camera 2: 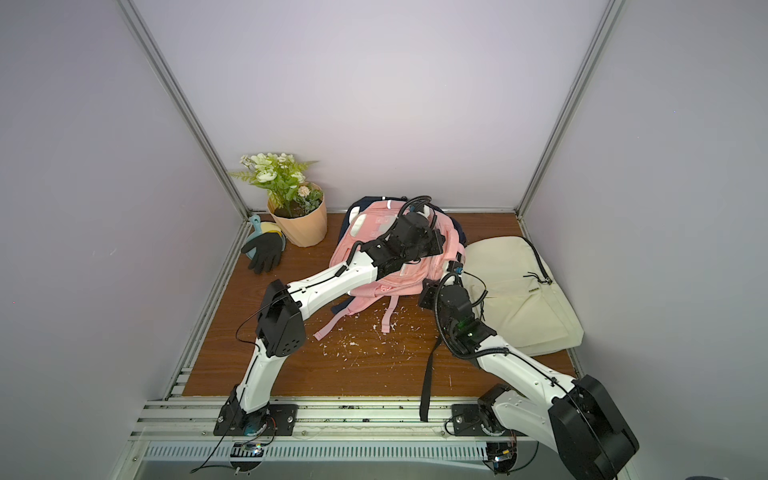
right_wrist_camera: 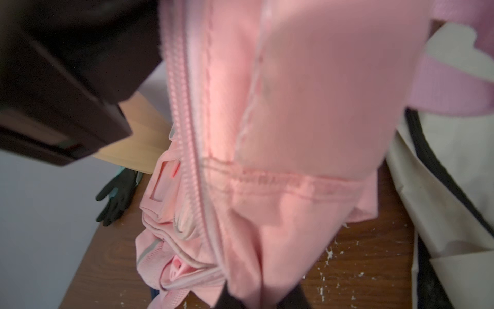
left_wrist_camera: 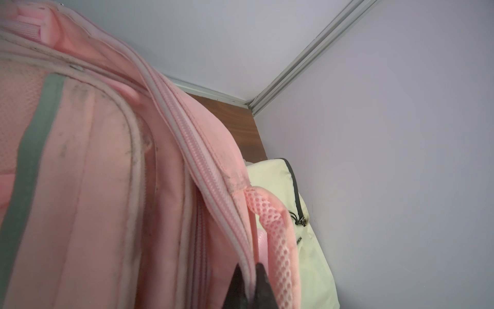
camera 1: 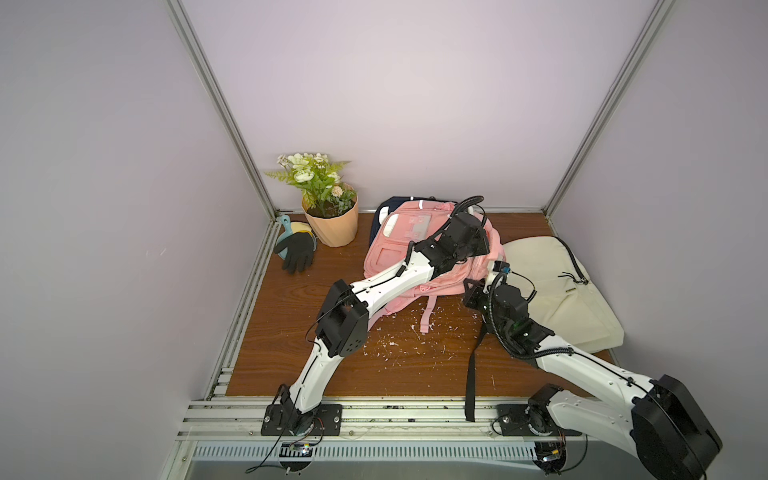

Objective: Zip up the backpack
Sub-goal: Place the backpack on the backpack.

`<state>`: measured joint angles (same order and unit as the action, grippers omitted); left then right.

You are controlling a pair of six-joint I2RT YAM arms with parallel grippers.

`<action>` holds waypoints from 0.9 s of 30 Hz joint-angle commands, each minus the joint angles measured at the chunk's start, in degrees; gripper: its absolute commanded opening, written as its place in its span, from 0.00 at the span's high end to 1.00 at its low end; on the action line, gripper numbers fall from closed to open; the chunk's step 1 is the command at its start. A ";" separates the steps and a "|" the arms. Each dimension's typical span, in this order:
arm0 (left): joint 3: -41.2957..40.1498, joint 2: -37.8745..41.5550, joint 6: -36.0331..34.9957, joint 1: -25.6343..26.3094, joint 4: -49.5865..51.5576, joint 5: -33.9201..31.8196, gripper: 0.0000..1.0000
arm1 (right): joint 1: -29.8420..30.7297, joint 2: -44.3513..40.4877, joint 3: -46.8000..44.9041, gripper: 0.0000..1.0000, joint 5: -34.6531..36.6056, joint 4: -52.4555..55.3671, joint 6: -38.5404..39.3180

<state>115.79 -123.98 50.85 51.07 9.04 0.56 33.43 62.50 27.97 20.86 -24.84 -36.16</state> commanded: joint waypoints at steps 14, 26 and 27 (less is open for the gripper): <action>-22.33 26.06 -12.51 -12.00 1.29 -4.89 0.10 | -4.49 -6.20 19.91 1.00 4.67 30.31 17.18; -44.48 23.29 -19.18 -27.43 -1.43 7.41 0.00 | -9.34 -1.10 28.61 1.00 8.94 39.07 17.01; -44.87 22.07 -18.85 -27.47 -2.44 8.53 0.00 | -9.54 -0.50 29.26 1.00 8.85 39.31 16.92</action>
<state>71.42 -100.07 34.35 23.00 7.55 3.77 25.10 62.41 52.71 24.12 15.97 -20.12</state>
